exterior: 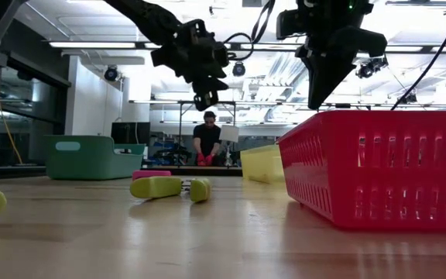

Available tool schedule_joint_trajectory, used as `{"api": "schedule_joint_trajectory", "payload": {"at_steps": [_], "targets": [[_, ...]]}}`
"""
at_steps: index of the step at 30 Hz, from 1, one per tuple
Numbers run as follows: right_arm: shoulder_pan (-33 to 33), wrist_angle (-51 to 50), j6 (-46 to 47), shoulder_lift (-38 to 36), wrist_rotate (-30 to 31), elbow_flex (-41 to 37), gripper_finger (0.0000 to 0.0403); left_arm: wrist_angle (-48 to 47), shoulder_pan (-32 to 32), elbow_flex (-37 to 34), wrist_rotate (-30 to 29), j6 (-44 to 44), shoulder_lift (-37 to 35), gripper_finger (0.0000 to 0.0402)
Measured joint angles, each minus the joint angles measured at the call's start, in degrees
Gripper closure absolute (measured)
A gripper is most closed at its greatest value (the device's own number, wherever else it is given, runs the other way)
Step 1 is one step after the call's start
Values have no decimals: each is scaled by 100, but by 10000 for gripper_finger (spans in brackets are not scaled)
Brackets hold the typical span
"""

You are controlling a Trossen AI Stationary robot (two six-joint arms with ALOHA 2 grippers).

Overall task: Pick & Place School Supplies
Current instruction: Put the puncher hole into the green bin

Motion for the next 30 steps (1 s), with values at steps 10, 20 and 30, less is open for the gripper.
{"api": "schedule_joint_trajectory", "payload": {"at_steps": [10,20,30], "targets": [[0,-14,-79,0,-2,0,401,-886,18,-89,121,506,-643,297],[0,215,-227,0,0,0,401,-43,-95,-1575,23,-165,-1778,297],[-4,623,-844,0,1,0,401,590,-536,-2591,-1693,-1430,-2693,297]]}}
